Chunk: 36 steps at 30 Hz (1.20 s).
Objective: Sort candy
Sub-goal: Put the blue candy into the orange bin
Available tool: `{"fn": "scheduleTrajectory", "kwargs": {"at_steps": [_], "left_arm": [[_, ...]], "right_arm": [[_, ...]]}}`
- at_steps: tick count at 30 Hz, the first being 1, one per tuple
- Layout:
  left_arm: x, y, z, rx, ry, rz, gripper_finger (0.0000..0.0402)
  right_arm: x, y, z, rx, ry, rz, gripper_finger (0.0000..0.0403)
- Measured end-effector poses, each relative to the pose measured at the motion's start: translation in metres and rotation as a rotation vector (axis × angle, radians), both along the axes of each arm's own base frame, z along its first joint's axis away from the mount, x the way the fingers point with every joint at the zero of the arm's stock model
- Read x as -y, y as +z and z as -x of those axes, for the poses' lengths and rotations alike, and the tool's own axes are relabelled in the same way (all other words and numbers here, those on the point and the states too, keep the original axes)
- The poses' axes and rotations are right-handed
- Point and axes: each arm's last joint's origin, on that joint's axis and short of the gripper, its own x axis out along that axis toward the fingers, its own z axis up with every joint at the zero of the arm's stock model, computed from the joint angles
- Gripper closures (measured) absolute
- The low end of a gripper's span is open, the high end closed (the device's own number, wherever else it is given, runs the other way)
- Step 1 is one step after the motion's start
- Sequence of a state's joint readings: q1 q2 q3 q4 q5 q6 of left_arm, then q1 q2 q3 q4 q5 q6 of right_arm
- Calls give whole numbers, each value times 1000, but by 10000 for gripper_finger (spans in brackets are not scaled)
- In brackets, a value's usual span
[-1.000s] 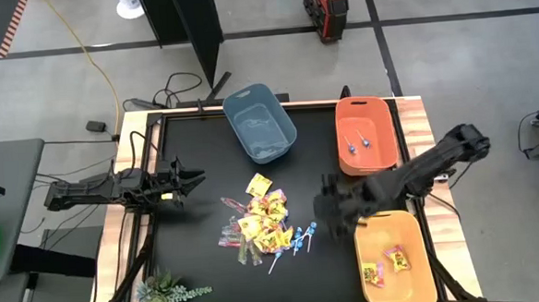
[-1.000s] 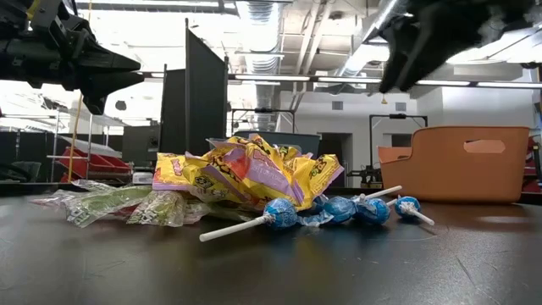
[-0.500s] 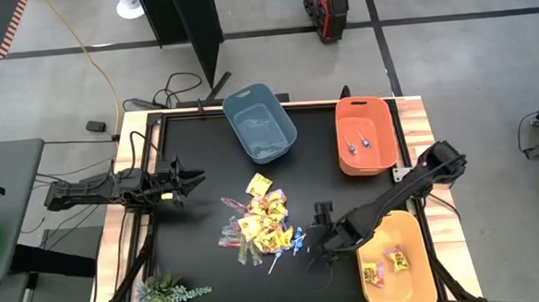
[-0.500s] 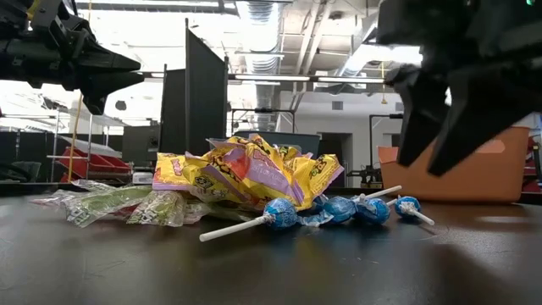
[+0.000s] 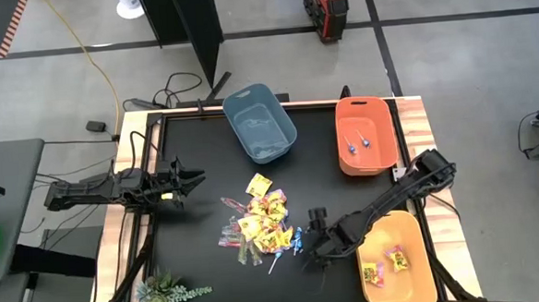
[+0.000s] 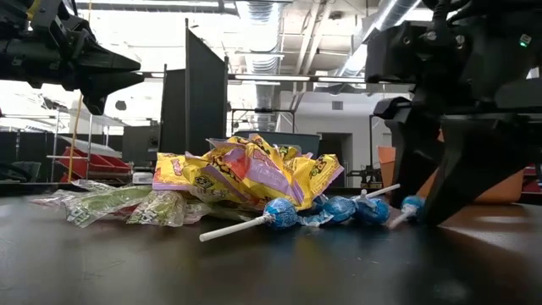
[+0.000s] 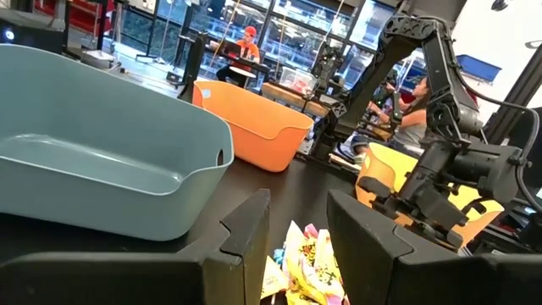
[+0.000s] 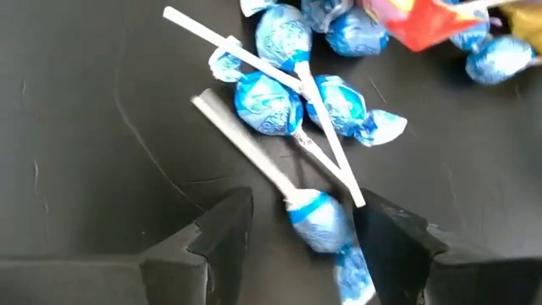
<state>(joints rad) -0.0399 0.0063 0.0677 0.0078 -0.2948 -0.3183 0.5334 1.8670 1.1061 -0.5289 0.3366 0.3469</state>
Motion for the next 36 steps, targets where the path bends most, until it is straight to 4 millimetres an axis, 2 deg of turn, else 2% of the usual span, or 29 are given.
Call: {"fn": "scheduleTrajectory", "kwargs": {"at_steps": [6, 16, 20, 23, 29, 36], "left_arm": [[0, 0, 0, 0, 0, 0, 286], [0, 0, 0, 0, 0, 0, 286], [0, 0, 0, 0, 0, 0, 286], [0, 0, 0, 1, 0, 0, 286], [0, 0, 0, 0, 0, 0, 286], [0, 0, 0, 0, 0, 0, 286]], "right_arm": [[3, 0, 3, -38, -41, -21, 221], [4, -1, 4, -79, -35, -53, 350], [7, 5, 4, -84, -39, -54, 367], [10, 16, 6, -118, -46, -41, 367], [14, 56, 7, -97, -50, -13, 366], [36, 107, 13, 89, -131, 6, 366]]}}
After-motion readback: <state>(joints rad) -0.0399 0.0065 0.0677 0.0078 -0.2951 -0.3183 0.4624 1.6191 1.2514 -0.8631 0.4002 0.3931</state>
